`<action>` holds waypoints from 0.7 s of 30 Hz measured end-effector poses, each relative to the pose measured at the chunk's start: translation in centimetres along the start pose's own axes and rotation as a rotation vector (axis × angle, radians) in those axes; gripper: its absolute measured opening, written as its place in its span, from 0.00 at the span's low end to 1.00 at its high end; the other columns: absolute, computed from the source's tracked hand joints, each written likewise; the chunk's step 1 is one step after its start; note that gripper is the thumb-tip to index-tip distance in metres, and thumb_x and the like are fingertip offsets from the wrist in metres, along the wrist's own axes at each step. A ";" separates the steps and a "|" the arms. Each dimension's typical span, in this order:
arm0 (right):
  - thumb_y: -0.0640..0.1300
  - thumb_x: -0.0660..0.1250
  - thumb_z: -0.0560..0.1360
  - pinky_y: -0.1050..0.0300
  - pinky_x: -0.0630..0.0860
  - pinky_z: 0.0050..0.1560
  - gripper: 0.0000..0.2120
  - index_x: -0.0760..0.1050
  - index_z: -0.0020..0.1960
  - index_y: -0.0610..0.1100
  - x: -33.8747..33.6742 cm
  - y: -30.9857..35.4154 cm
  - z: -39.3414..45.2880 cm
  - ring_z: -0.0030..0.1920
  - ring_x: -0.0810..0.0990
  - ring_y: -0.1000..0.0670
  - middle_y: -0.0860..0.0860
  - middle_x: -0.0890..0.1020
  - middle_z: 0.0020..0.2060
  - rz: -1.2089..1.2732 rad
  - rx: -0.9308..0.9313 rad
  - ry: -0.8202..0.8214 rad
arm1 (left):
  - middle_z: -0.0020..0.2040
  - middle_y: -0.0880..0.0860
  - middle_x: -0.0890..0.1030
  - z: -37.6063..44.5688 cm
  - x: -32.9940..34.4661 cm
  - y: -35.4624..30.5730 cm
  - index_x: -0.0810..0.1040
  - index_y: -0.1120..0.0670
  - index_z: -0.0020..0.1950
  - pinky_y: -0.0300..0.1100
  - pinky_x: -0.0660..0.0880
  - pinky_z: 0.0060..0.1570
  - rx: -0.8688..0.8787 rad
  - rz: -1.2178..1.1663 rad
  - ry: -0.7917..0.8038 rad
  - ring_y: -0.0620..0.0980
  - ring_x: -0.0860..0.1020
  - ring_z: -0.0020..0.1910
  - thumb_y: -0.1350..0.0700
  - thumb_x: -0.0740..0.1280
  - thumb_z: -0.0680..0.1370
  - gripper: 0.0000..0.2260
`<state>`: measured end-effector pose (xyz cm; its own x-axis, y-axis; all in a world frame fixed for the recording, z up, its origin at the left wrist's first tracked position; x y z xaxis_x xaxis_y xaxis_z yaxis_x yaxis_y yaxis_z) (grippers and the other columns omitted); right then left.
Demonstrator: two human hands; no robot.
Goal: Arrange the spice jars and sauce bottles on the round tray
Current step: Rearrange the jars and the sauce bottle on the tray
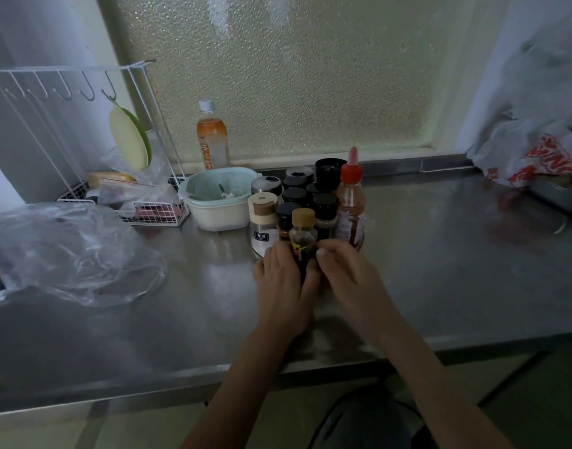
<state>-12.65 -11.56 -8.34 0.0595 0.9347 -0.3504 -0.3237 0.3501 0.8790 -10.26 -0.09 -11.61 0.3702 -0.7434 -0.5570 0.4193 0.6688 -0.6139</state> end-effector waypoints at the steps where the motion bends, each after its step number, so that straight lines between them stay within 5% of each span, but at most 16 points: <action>1: 0.50 0.62 0.77 0.74 0.71 0.42 0.09 0.73 0.56 0.51 0.6 -0.1 -0.5 0.44 0.78 0.62 0.58 0.80 0.44 0.022 0.023 0.042 | 0.45 0.50 0.68 0.0 0.1 0.0 0.68 0.54 0.49 0.51 0.66 0.50 0.005 0.022 0.010 0.51 0.67 0.45 0.43 0.48 0.76 0.18; 6: 0.50 0.66 0.75 0.80 0.69 0.43 0.08 0.72 0.54 0.53 0.4 -1.2 0.6 0.48 0.77 0.63 0.59 0.78 0.46 0.010 0.081 -0.080 | 0.55 0.54 0.73 -0.5 0.8 -0.4 0.70 0.54 0.59 0.51 0.67 0.56 0.130 0.165 0.149 0.54 0.69 0.54 0.43 0.51 0.76 0.21; 10: 0.48 0.65 0.76 0.79 0.67 0.43 0.07 0.72 0.53 0.48 -1.4 -0.7 2.5 0.44 0.76 0.60 0.52 0.79 0.45 -0.158 -0.069 -0.305 | 0.51 0.50 0.74 -0.2 -0.2 -0.4 0.72 0.51 0.55 0.47 0.67 0.51 0.043 0.112 0.002 0.50 0.70 0.51 0.39 0.59 0.72 0.19; 13: 0.48 0.66 0.75 0.65 0.72 0.49 0.13 0.72 0.56 0.44 -0.7 -1.2 4.2 0.50 0.78 0.50 0.47 0.80 0.50 -0.289 -0.073 -0.253 | 0.43 0.49 0.73 0.0 -1.4 0.3 0.71 0.53 0.46 0.46 0.70 0.42 -0.070 -0.029 -0.208 0.49 0.71 0.42 0.45 0.61 0.71 0.13; 16: 0.47 0.70 0.72 0.52 0.75 0.52 0.14 0.70 0.53 0.44 0.9 -1.6 4.4 0.52 0.78 0.48 0.47 0.79 0.51 -0.320 -0.038 -0.206 | 0.44 0.50 0.72 0.1 -1.4 1.1 0.70 0.53 0.45 0.46 0.69 0.43 -0.199 0.002 -0.202 0.50 0.71 0.44 0.50 0.65 0.72 0.09; 21: 0.40 0.73 0.68 0.58 0.69 0.42 0.18 0.64 0.48 0.47 1.5 -1.5 3.8 0.43 0.74 0.52 0.50 0.74 0.43 -0.372 -0.046 -0.258 | 0.47 0.49 0.68 0.3 -0.6 1.8 0.67 0.53 0.47 0.44 0.64 0.46 -0.309 0.052 -0.097 0.49 0.66 0.48 0.51 0.68 0.71 0.11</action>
<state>-8.47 -10.50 -8.97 0.4110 0.7325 -0.5427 -0.2769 0.6675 0.6912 -9.52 1.60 -12.24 0.4679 -0.6953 -0.5456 0.1316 0.6653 -0.7349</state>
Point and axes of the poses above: each hand's wrist, its own z-axis towards the middle knuckle, its own x-axis out of the palm, y = z × x, the point moved 3 cm from there along z, towards the middle knuckle
